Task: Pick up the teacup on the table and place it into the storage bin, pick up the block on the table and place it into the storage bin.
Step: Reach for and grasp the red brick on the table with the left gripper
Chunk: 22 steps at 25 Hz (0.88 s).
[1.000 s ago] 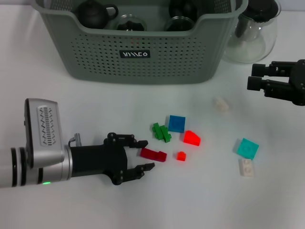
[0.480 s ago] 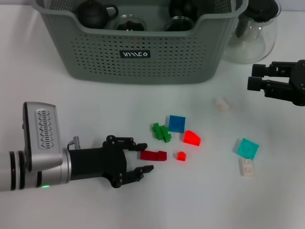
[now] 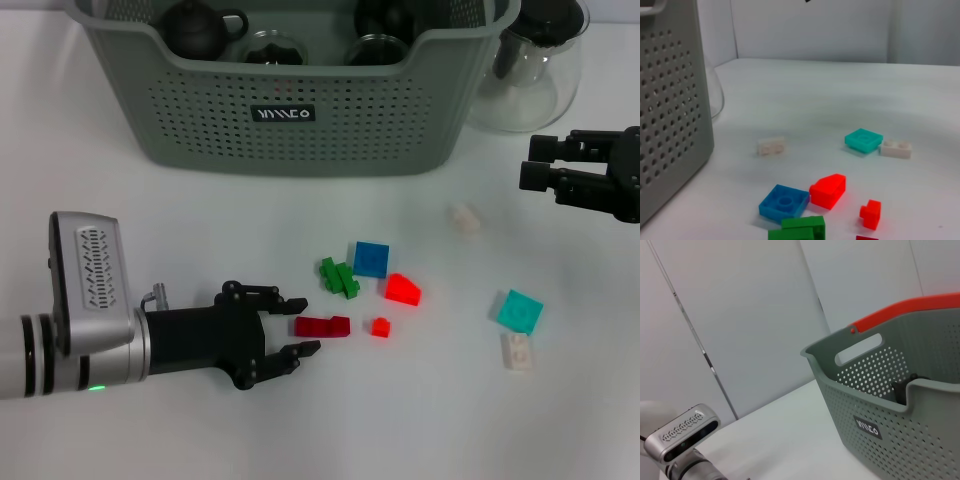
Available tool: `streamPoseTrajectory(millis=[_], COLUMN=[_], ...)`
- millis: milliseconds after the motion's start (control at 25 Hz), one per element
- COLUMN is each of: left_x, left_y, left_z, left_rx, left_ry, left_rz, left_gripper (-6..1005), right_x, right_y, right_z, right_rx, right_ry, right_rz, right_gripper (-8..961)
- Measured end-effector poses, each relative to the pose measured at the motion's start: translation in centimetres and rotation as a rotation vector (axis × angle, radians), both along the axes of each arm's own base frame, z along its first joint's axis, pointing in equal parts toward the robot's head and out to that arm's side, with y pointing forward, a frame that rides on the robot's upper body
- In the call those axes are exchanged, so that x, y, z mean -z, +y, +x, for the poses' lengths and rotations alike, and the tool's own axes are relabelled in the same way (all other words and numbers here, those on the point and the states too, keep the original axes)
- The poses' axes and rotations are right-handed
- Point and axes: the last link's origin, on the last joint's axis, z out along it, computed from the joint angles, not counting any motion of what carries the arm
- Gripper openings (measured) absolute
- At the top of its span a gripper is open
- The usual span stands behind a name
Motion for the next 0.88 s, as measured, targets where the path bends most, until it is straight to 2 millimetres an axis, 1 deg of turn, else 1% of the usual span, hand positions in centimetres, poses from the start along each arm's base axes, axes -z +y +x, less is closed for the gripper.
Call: streamPoseTrajectory(millis=[280, 640, 720, 880], left_x=[0.0, -0.2, -0.5, -2.4], left_y=[0.0, 0.4, 0.6, 0.8], left_z=[0.0, 0.1, 0.1, 0.6], left_rx=[-0.003, -0.053, -0.081, -0.144], left_ry=[0.003, -0.008, -0.016, -0.086], left_rz=[-0.007, -0.017, -0.024, -0.067], left_gripper=[458, 285, 246, 199], right_x=[0.0, 0.0, 0.0, 0.0], right_y=[0.0, 0.1, 0.1, 0.1], right_z=[0.0, -0.1, -0.1, -0.1], right_rx=[0.0, -0.003, -0.003, -0.003], right_ry=[0.0, 0.0, 0.0, 0.0], right_rz=[0.0, 0.0, 0.0, 0.001], right_gripper=[488, 490, 490, 490])
